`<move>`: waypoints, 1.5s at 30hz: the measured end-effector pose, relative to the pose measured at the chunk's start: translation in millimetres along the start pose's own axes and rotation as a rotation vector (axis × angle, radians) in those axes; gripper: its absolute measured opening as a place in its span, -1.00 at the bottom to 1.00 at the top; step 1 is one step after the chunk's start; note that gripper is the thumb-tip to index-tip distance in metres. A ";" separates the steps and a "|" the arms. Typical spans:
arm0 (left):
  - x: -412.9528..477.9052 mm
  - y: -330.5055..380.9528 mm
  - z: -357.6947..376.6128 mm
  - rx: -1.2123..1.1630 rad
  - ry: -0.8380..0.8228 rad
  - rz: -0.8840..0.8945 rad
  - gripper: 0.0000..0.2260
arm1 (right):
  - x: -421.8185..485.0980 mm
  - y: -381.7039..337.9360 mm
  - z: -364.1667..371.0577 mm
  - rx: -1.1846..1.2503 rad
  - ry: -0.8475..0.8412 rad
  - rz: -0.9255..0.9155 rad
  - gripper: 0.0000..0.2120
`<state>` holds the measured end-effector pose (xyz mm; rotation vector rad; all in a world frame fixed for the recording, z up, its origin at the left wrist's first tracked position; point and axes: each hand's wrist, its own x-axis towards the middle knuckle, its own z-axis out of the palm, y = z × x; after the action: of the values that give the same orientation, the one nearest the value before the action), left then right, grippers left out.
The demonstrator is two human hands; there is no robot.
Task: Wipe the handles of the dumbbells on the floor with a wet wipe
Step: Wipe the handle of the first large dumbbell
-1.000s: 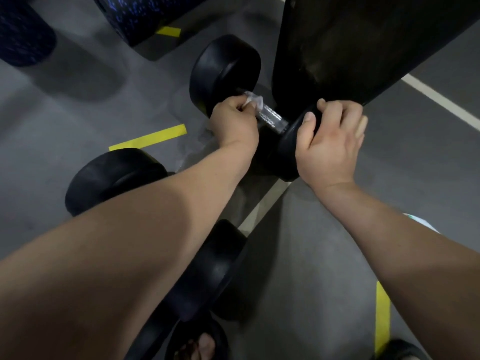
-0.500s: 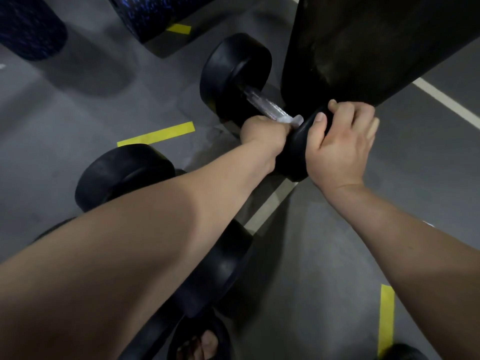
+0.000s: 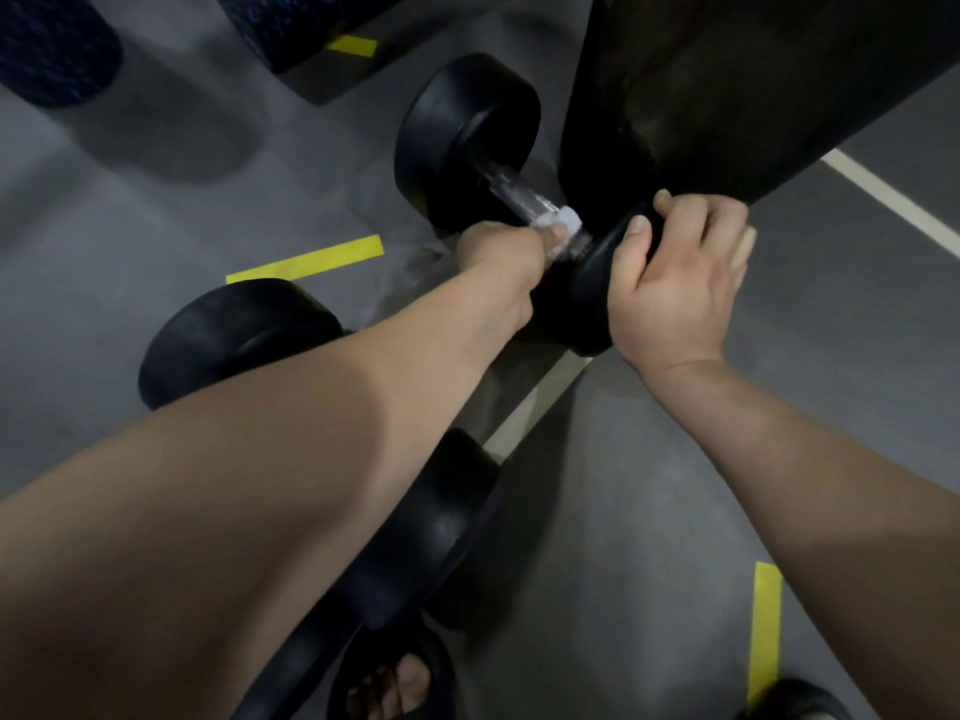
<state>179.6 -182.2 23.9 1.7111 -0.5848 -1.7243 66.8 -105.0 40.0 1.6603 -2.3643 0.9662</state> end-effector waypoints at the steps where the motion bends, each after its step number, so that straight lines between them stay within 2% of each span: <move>1: 3.2 -0.4 -0.6 -0.041 0.042 0.008 -0.74 | 0.1 0.2 0.1 0.000 0.002 0.000 -0.67; 4: -1.7 -4.3 0.4 0.024 0.023 0.035 -0.79 | -0.9 0.4 1.8 -0.008 0.015 -0.009 -0.68; 8: -10.4 5.2 0.2 0.136 -0.174 -0.021 -0.81 | -0.6 0.9 2.1 -0.014 0.014 -0.008 -0.67; 11: -8.2 11.8 -2.4 0.084 -0.133 -0.022 -0.80 | -0.1 0.9 1.6 -0.007 0.015 -0.007 -0.67; 14: -13.1 1.8 -1.2 0.122 -0.118 0.030 -0.91 | -0.2 1.1 1.6 -0.013 0.019 -0.006 -0.67; 18: -13.5 -3.6 -5.5 0.242 -0.192 0.103 -0.76 | -1.8 -0.3 3.0 -0.015 0.027 -0.010 -0.67; 22: -7.0 -7.3 -4.1 0.214 -0.105 0.104 -0.81 | -2.4 -0.4 2.7 -0.013 0.036 -0.015 -0.67; 26: -1.2 -13.4 -5.1 0.133 -0.030 0.051 -0.84 | -1.4 -0.1 2.9 -0.007 0.038 -0.017 -0.68; 29: 10.6 -3.1 -6.9 0.097 -0.058 -0.014 -0.82 | -0.8 -0.4 2.9 -0.009 0.039 -0.019 -0.68; 33: 16.8 4.5 -0.3 -0.136 0.053 -0.121 -0.80 | -2.4 -0.1 3.4 -0.013 0.038 -0.024 -0.68; 39: 4.3 -5.2 4.0 -0.211 -0.113 -0.132 -0.74 | -2.0 0.2 3.2 -0.007 0.028 -0.014 -0.67; 43: 26.1 18.4 -5.4 -0.446 0.063 -0.152 -0.84 | -2.1 -0.6 2.4 0.007 0.025 -0.005 -0.67; 45: 26.7 18.0 -7.3 -0.492 0.084 -0.121 -0.82 | -1.7 -0.9 2.7 0.007 0.024 -0.002 -0.67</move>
<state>190.3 -212.7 17.2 1.4747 -0.0091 -1.6920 69.0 -105.3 37.5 1.6435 -2.3465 0.9891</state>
